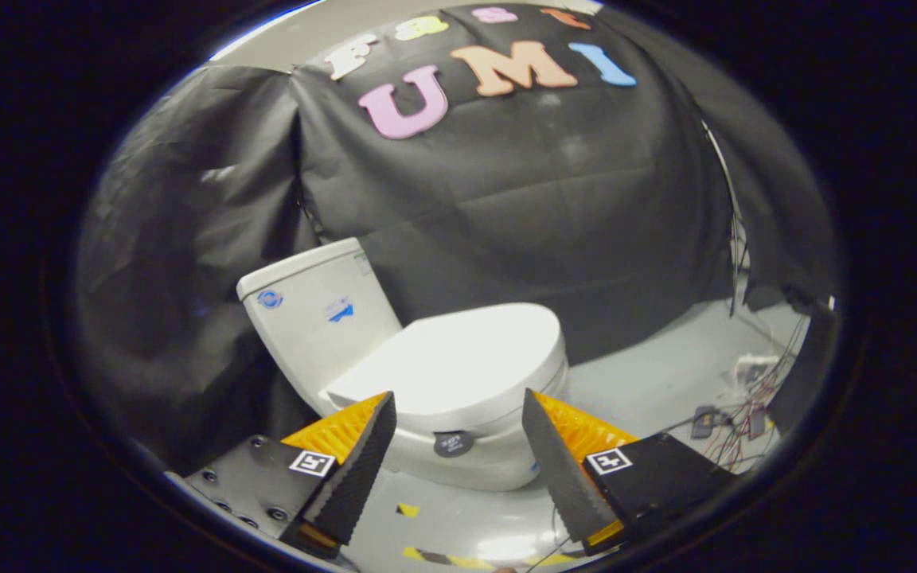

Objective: Open the toilet lid.

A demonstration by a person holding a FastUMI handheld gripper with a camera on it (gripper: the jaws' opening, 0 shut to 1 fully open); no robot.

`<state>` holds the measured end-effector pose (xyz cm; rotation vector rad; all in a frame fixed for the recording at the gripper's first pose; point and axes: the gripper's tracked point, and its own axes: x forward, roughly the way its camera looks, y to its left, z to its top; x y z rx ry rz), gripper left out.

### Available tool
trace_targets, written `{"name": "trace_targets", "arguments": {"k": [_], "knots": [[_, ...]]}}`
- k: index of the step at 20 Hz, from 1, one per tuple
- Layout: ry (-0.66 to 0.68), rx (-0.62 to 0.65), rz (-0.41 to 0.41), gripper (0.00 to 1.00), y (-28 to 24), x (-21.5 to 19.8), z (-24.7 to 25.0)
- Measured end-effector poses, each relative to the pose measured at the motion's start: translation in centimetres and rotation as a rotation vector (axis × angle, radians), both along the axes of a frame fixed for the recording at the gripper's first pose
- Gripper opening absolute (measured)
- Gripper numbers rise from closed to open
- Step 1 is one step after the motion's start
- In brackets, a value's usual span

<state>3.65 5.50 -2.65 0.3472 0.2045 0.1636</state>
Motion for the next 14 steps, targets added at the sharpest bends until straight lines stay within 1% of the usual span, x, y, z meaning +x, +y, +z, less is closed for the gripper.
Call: {"name": "trace_targets", "arguments": {"k": [2,4,6,9,11,14], "knots": [[0.052,0.042,0.033,0.99,1.3,0.9,-0.1],[0.133,0.067,0.014,0.99,1.1,1.3,-0.5],[0.195,0.130,-0.024,0.99,0.5,1.2,-0.3],[0.263,0.364,-0.089,0.99,0.7,2.3,0.8],[0.288,0.507,-0.138,0.99,0.5,3.1,0.0],[0.340,0.612,-0.194,0.99,1.1,3.5,-3.3]]}}
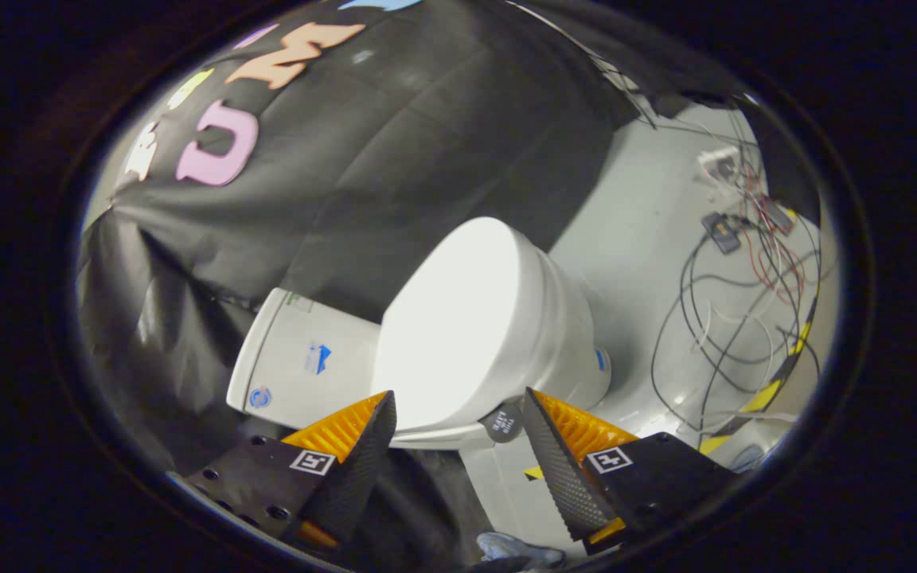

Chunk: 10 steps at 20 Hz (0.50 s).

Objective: Open the toilet lid.

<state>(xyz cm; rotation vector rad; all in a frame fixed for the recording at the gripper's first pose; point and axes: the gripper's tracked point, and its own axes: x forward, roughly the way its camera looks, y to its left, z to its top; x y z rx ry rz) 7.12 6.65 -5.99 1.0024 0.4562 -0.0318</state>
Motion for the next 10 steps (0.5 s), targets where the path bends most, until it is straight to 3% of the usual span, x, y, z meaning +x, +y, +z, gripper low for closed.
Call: {"name": "trace_targets", "arguments": {"k": [3,5,7,9,10], "knots": [[0.077,0.019,0.015,0.99,2.0,-0.9,-5.9],[0.018,0.207,-0.020,0.99,3.4,0.1,-4.3],[0.027,0.224,-0.029,0.96,3.1,0.4,-4.4],[0.030,0.196,0.019,0.96,3.5,0.9,-4.8],[0.040,0.194,0.024,0.85,3.5,0.4,-5.1]]}}
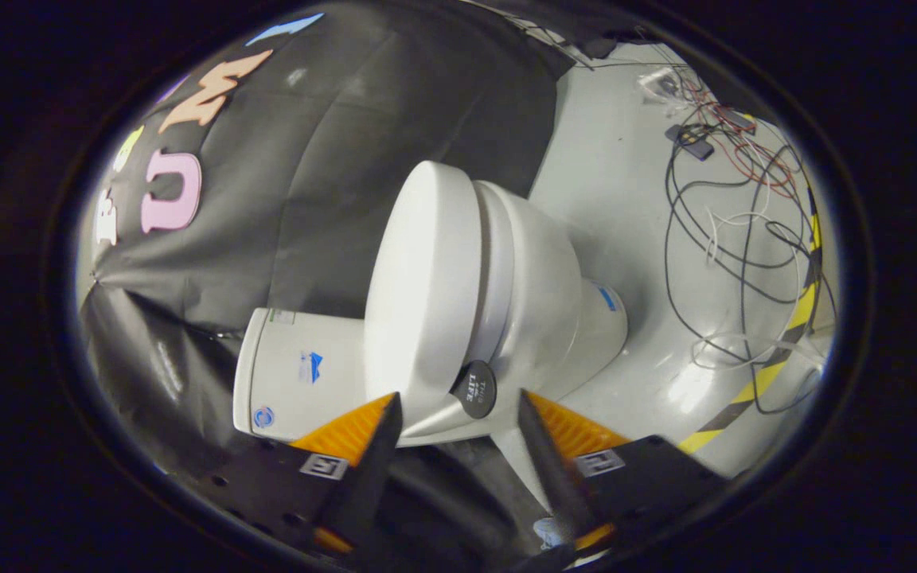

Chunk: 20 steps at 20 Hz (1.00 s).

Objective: Open the toilet lid.

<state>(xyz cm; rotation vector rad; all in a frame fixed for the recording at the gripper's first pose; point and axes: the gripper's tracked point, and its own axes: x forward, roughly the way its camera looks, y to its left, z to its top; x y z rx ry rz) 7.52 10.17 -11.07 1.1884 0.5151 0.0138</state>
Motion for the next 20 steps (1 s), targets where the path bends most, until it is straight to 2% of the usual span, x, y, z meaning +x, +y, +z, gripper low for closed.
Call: {"name": "trace_targets", "arguments": {"k": [3,4,5,7,10,13,15,17,20], "knots": [[-0.007,0.048,-0.009,0.51,0.0,1.5,-1.0],[-0.008,0.087,-0.013,0.51,0.1,1.8,-1.0],[0.041,0.093,-0.045,0.36,-0.2,1.8,-2.1],[0.021,0.174,-0.083,0.05,-0.8,2.5,-1.6],[0.020,0.235,-0.080,0.05,-0.3,3.3,-1.4],[0.030,0.171,-0.041,0.07,-0.2,4.1,-1.8],[0.028,0.194,-0.024,0.09,0.0,4.1,-1.4],[0.022,0.219,-0.009,0.07,0.1,4.2,-1.2],[0.021,0.159,0.045,0.05,0.0,4.0,-1.4]]}}
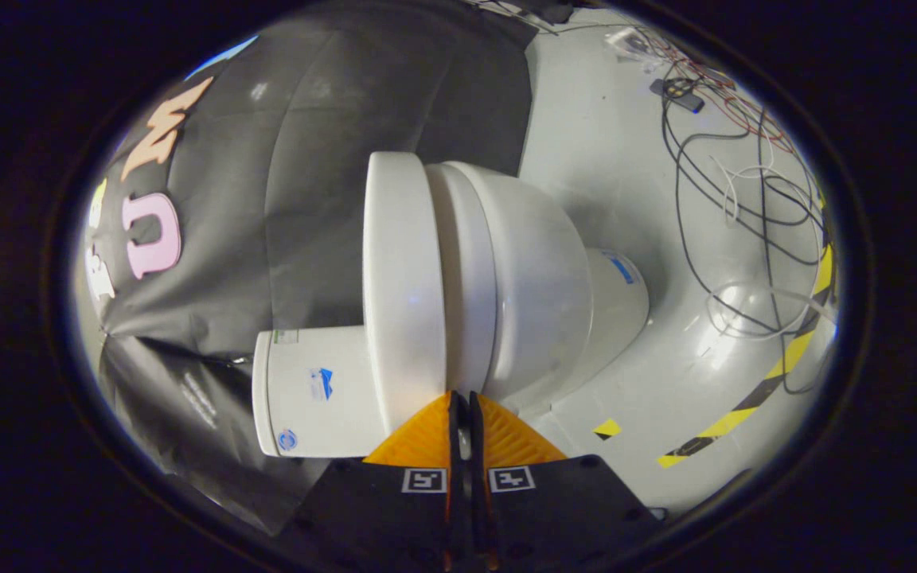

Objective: Open the toilet lid.

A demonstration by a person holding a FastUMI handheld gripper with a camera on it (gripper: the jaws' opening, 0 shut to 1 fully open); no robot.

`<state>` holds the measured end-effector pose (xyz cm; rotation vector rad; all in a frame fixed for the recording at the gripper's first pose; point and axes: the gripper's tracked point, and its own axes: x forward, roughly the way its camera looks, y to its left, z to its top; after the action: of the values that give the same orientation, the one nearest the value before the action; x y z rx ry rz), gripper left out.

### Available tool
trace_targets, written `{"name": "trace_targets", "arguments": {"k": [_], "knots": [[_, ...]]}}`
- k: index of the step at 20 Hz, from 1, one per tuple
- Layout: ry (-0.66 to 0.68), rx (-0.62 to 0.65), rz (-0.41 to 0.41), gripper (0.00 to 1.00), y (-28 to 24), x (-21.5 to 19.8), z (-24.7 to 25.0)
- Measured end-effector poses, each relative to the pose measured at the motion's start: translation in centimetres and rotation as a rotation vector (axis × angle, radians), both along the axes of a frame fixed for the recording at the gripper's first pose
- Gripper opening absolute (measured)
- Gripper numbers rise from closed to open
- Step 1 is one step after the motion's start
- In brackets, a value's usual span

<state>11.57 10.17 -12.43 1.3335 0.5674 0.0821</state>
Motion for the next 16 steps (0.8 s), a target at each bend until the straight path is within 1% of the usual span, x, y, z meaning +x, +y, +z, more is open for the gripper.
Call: {"name": "trace_targets", "arguments": {"k": [3,4,5,8,11,16], "knots": [[0.006,-0.030,0.038,0.05,0.2,-0.3,0.0],[0.005,-0.018,0.023,0.05,0.4,2.4,-0.9],[0.003,-0.023,0.035,0.01,-0.1,0.2,0.2],[0.042,-0.024,0.036,0.01,-0.2,-0.1,0.5],[0.065,0.015,0.032,0.01,0.1,-0.4,1.6],[0.030,-0.069,0.045,0.01,0.2,-0.6,4.2]]}}
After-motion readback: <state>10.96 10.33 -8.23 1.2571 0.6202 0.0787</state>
